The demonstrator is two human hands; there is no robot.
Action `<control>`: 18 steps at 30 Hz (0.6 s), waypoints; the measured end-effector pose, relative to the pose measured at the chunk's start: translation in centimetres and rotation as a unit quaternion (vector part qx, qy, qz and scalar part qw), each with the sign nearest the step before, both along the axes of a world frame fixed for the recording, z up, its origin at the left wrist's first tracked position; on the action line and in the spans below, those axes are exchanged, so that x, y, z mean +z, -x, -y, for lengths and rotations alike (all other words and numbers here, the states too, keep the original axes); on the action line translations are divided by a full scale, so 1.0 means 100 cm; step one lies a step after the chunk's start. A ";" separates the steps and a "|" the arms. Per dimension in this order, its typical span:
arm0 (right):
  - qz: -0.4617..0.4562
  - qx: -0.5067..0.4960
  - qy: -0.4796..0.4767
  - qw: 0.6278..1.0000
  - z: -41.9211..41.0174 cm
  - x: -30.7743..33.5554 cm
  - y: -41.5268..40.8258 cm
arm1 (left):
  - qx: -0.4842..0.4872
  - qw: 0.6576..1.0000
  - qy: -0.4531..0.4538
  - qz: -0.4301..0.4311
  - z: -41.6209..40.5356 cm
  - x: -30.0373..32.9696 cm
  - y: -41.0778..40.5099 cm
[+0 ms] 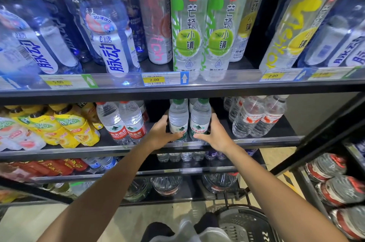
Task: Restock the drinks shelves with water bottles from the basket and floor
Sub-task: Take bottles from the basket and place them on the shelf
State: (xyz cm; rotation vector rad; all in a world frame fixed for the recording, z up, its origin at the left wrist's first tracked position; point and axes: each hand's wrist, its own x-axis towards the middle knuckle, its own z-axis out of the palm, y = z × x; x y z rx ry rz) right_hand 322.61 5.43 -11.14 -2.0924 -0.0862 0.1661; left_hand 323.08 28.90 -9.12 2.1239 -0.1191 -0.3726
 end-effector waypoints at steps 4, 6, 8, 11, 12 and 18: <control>-0.014 0.024 0.055 0.998 -0.003 0.003 -0.009 | -0.048 0.997 -0.057 0.006 0.002 0.004 -0.009; -0.021 0.030 0.057 0.998 -0.005 0.004 -0.011 | -0.053 0.997 -0.060 0.004 0.004 0.002 -0.009; -0.019 0.027 0.058 0.998 -0.007 0.003 -0.011 | -0.054 0.997 -0.047 0.005 0.005 -0.004 -0.010; -0.011 0.017 0.064 0.998 -0.008 0.001 -0.012 | -0.068 0.997 -0.020 0.004 0.003 -0.010 -0.011; -0.010 0.016 0.065 0.998 -0.008 0.001 -0.012 | -0.072 0.997 -0.012 0.002 0.002 -0.011 -0.012; -0.022 0.033 0.067 0.997 -0.005 0.003 -0.013 | -0.096 0.995 -0.001 -0.007 -0.001 -0.013 -0.009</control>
